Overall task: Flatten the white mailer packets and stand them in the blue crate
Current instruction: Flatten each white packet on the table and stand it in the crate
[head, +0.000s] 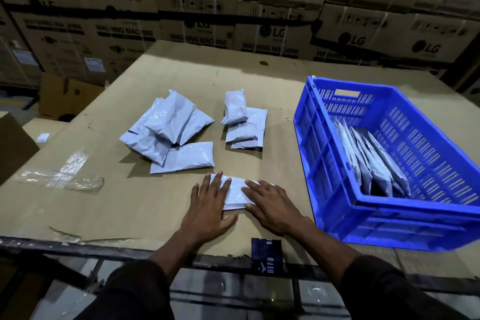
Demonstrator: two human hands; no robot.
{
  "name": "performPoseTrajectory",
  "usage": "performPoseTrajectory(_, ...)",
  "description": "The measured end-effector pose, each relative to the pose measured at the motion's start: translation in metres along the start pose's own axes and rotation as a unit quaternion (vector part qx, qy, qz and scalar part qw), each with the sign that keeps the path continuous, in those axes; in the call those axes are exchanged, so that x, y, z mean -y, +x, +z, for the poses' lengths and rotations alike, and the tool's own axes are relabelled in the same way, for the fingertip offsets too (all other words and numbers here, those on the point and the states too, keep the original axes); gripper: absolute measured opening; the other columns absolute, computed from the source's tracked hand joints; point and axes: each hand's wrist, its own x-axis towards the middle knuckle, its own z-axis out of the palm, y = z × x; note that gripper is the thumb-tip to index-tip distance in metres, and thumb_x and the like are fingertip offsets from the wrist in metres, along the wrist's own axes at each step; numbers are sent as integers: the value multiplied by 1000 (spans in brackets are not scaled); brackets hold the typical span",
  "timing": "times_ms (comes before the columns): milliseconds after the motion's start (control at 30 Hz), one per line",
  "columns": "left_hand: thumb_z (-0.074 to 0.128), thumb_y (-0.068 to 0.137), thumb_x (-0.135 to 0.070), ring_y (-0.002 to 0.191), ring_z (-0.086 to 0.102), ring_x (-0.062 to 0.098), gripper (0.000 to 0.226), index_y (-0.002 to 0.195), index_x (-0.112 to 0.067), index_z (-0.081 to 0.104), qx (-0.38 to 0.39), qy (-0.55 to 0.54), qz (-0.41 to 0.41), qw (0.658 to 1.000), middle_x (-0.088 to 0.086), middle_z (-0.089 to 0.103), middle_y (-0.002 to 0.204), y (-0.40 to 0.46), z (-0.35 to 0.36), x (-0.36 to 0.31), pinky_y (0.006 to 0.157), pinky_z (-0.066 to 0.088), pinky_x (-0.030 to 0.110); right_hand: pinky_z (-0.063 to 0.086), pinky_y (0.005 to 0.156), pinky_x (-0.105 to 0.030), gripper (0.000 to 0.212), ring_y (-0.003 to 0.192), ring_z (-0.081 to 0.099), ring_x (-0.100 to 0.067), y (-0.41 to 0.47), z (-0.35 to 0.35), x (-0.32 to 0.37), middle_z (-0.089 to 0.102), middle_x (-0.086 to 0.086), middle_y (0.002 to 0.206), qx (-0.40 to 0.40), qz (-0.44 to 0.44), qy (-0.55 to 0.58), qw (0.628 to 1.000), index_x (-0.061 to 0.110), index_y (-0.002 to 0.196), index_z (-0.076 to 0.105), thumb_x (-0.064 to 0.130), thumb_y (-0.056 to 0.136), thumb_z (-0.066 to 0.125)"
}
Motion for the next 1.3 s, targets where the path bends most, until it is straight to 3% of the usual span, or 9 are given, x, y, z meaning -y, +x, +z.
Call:
performPoseTrajectory(233, 76, 81, -13, 139, 45, 41, 49, 128, -15, 60, -101, 20, -23, 994, 17, 52, 146, -4, -2, -3, 98, 50, 53, 41, 103, -54, 45, 140, 40, -34, -3, 4, 8, 32, 5, 161, -87, -67, 10, 994, 25, 149, 39, 36, 105, 37)
performPoseTrajectory(433, 74, 68, 7, 134, 44, 40, 57, 120, -14, 63, -188, 25, -28, 981, 15, 56, 139, -5, -3, 1, 101, 44, 59, 12, 111, -71, 42, 151, 12, -41, -23, 9, 10, 34, 13, 159, -115, -266, -135, 948, 31, 142, 50, 24, 100, 50)
performPoseTrajectory(600, 62, 93, -23, 151, 30, 40, 59, 149, -17, 46, -233, 58, -45, 970, 20, 34, 163, -9, -9, -6, 116, 23, 68, 50, 92, -49, 11, 131, 52, -35, -14, -3, 3, 65, 10, 128, -186, -240, -106, 947, 24, 106, 67, 19, 97, 62)
performPoseTrajectory(700, 66, 89, -32, 156, 18, 40, 86, 162, -14, 23, -237, 76, -89, 964, 22, 17, 168, -13, -13, -12, 120, 15, 68, 53, 74, -39, 8, 107, 62, -27, -2, -25, 1, 70, 6, 111, -208, -183, -15, 961, 21, 100, 72, 22, 93, 69)
performPoseTrajectory(867, 66, 91, -28, 157, 16, 40, 86, 162, -11, 21, -221, 79, -36, 971, 21, 14, 169, -15, -14, -15, 118, 21, 69, 58, 79, -36, 36, 90, 71, -19, 14, -58, -8, 76, 2, 98, -214, -68, 210, 951, 15, 98, 76, 8, 79, 47)
performPoseTrajectory(1000, 55, 98, -33, 158, 13, 33, 70, 161, -14, 31, -149, 56, -1, 987, 12, 13, 172, -12, -9, -12, 118, 28, 61, 53, 92, -22, 52, 94, 71, -6, 26, -73, -13, 77, 1, 95, -98, -30, 354, 930, 7, 94, 76, -17, 68, 37)
performPoseTrajectory(1100, 39, 100, -44, 156, 22, 32, 62, 157, -17, 40, -60, 54, -15, 997, 10, 21, 170, -9, -3, -6, 116, 34, 58, 55, 92, -30, 51, 96, 71, -10, 32, -62, -22, 77, 2, 98, -46, 12, 278, 959, 12, 97, 76, -15, 71, 42)
performPoseTrajectory(1200, 32, 103, -48, 146, 41, 33, 59, 150, -19, 51, -8, 45, -29, 999, 11, 39, 162, -6, -2, -7, 110, 41, 56, 53, 80, -41, 31, 97, 67, -26, 32, -38, -14, 74, 1, 104, -117, -7, 60, 991, 21, 105, 72, 12, 83, 51)
performPoseTrajectory(1300, 33, 103, -47, 139, 47, 34, 56, 146, -18, 55, -8, 55, -31, 998, 12, 47, 157, -5, -4, -7, 108, 43, 55, 46, 98, -46, 45, 125, 56, -28, 27, -4, 5, 62, -5, 134, -101, -18, 19, 995, 18, 130, 59, 41, 102, 33)
